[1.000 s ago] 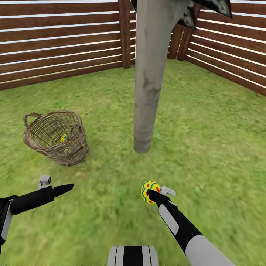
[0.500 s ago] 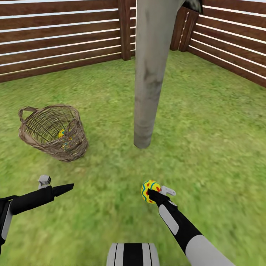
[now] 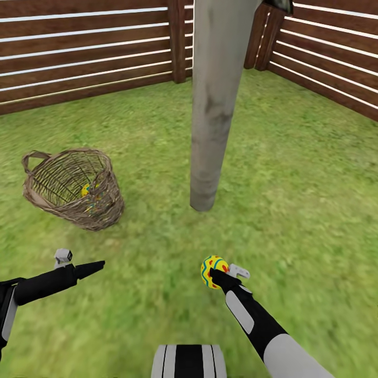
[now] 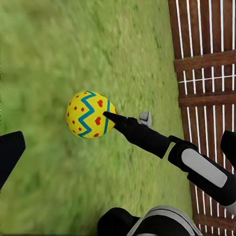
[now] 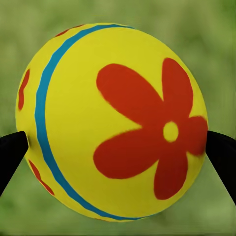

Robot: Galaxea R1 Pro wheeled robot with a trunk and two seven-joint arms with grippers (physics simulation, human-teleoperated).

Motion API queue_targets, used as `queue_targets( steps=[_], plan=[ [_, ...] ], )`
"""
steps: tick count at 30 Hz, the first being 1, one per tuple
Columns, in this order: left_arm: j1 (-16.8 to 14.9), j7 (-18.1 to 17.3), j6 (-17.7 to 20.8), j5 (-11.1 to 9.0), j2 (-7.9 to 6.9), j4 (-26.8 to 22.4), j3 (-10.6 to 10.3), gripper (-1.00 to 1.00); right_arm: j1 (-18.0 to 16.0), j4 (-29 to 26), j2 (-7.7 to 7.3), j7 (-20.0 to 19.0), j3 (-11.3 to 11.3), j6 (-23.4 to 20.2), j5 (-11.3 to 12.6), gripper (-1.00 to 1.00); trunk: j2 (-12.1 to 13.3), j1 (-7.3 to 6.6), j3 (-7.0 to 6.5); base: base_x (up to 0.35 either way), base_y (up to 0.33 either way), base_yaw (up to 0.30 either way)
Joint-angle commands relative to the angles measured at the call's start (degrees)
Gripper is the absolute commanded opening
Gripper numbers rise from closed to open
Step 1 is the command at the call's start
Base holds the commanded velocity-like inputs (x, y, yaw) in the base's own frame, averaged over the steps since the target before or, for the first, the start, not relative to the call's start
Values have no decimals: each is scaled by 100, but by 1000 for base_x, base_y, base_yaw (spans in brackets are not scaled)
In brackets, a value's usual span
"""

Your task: Take the three Easter eggs out of the wicker basket on the lawn in the garden, then place them on the lawn next to a single tree (choose any tree) so that all three eggs are next to the same tree and none are left in the basket.

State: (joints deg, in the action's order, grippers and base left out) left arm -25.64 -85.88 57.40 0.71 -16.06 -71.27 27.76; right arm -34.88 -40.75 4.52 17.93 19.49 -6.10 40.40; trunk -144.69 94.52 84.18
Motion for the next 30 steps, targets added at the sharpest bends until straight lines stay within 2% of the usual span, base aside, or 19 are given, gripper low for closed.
queue_targets(
  steps=[1, 4, 7, 13, 18, 23, 30],
  plan=[
    [-2, -25, 60, 8, -1, -1, 2, 100, -3, -10, -4, 44, 21, -16, 29, -100, -3, 1, 26, 0, 0, 0],
    [-2, -25, 60, 8, -2, -1, 2, 100, -1, -12, -11, 44, 24, 94, 32, -100, -7, 9, 93, 0, 0, 0],
    [-2, -25, 60, 8, -2, -1, 2, 100, -1, -10, -12, 44, 28, 248, 44, -100, -7, 9, 93, 0, 0, 0],
    [-2, -25, 60, 8, -3, -1, 6, 100, -1, -3, -12, 44, 28, 261, 58, -100, -7, 9, 93, 6, 0, 0],
    [-2, -20, 63, 8, -3, -1, 2, 100, -1, -3, -12, 44, 28, 267, 56, -100, -7, 9, 93, 219, 0, 0],
    [-2, -32, 60, 8, -2, -1, 9, 100, -1, -3, -12, 44, 29, 268, 56, -100, -7, 9, 93, 26, 0, 0],
    [-2, -118, 60, 8, -3, -1, 11, 100, -1, -3, -6, 44, 29, 261, 52, -100, -14, 22, 204, 0, 0, 0]
  ],
)
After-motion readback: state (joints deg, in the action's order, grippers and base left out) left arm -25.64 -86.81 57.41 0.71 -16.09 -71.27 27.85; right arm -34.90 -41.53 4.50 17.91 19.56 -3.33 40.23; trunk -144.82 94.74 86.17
